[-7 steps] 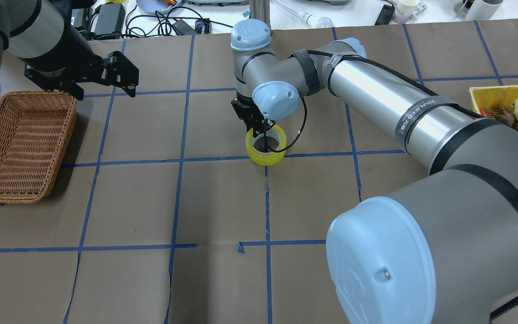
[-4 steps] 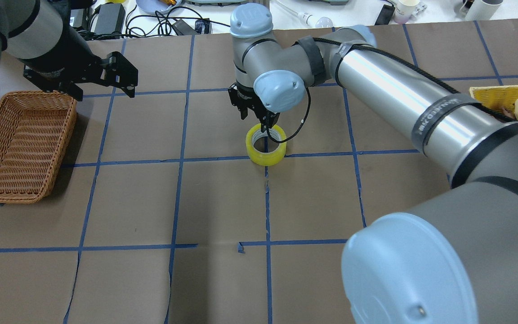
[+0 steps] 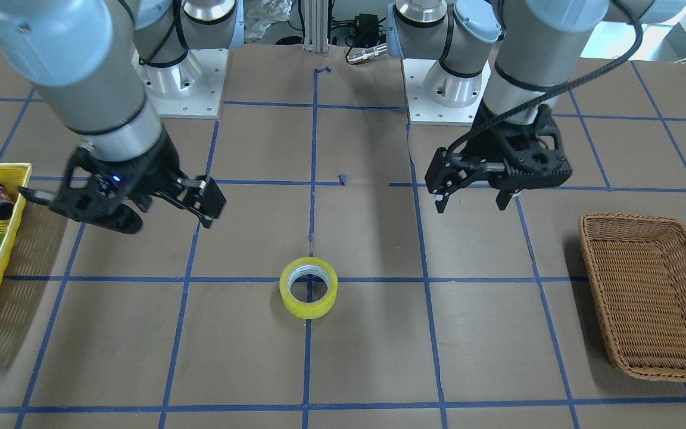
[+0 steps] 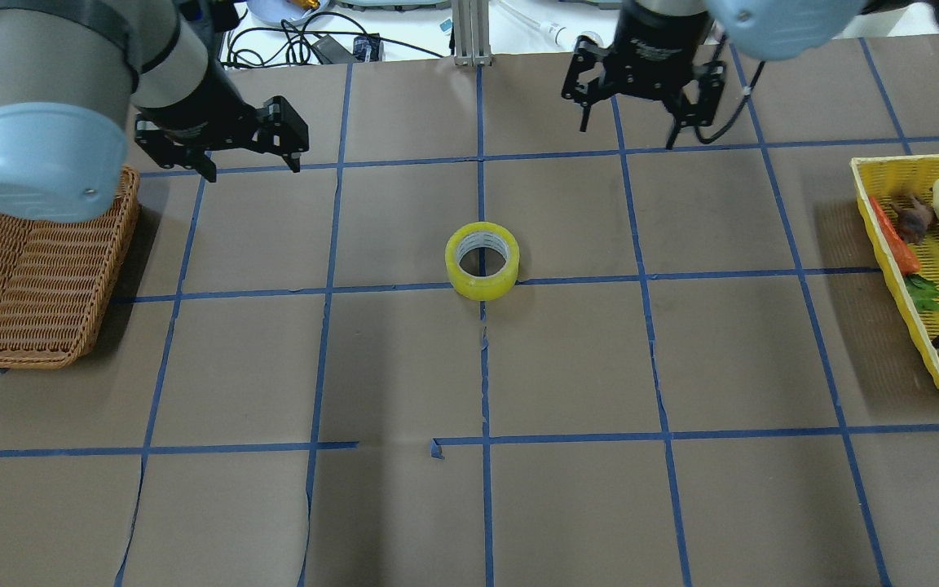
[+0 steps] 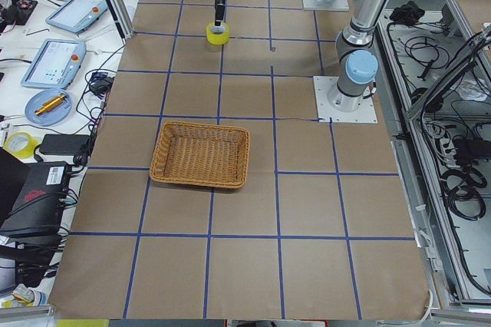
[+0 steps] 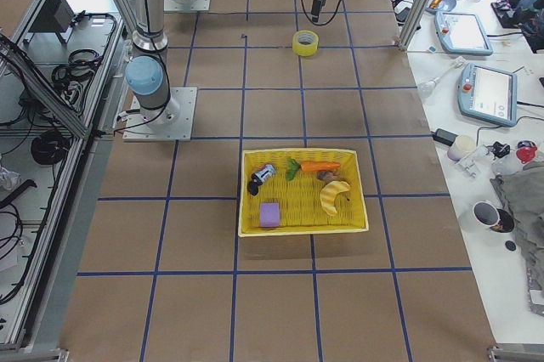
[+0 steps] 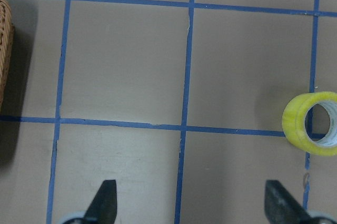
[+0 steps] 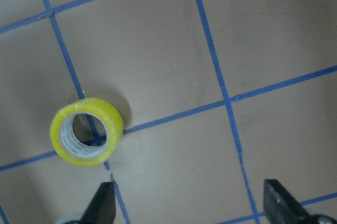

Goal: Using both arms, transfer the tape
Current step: 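Reach the left gripper to the tape roll while the right arm withdraws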

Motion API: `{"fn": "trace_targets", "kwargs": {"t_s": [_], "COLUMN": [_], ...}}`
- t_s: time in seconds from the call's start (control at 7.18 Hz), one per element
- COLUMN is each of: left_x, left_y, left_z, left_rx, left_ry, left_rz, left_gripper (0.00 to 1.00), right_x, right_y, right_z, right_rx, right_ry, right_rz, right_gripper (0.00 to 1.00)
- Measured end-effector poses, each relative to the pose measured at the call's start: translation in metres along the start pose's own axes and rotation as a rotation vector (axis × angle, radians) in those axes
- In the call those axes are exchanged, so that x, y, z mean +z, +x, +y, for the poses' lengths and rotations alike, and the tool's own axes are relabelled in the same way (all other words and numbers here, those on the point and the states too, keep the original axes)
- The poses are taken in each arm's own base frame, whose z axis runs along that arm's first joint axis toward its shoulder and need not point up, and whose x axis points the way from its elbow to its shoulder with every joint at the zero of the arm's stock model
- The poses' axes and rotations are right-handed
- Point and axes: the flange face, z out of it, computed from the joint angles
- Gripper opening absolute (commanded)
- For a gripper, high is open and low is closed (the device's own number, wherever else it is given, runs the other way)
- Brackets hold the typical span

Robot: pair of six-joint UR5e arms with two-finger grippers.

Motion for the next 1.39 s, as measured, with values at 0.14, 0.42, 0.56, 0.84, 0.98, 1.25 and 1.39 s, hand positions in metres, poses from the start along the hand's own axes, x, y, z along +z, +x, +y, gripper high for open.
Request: {"fn": "trace_targets", "kwargs": {"t_s": [0.14, 0.42, 0.56, 0.84, 0.98, 1.25, 1.39], "left_x": [0.033, 0.109, 0.145, 0.201, 0.222, 0.257, 0.265], "left_y": [0.030, 0.100, 0.127, 0.161, 0.167, 0.169, 0.169], "left_z": [-0.005, -0.004, -0.001, 0.009, 0.013, 0.028, 0.032], "left_rx": [0.001, 0.010, 0.007, 0.013, 0.015, 0.001, -0.005], "left_ry": [-0.008, -0.022, -0.029, -0.036, -0.054, -0.094, -0.099], "left_rz": [0.009, 0.034, 0.042, 0.051, 0.045, 0.029, 0.028], "left_gripper": [1.00, 1.00, 1.00, 1.00, 0.88, 0.07, 0.00], "right_x": [-0.030, -0.041, -0.032, -0.014, -0.009, -0.007, -0.005], "right_y": [0.037, 0.071, 0.076, 0.079, 0.080, 0.080, 0.079], "right_z": [0.019, 0.046, 0.054, 0.063, 0.063, 0.064, 0.065], "right_rx": [-0.103, -0.183, -0.191, -0.203, -0.205, -0.203, -0.205], "right_ry": [-0.015, -0.068, -0.070, -0.033, -0.019, -0.011, -0.012], "right_rz": [0.017, 0.022, 0.020, 0.020, 0.019, 0.023, 0.022], "right_gripper": [1.00, 1.00, 1.00, 1.00, 1.00, 1.00, 1.00]}}
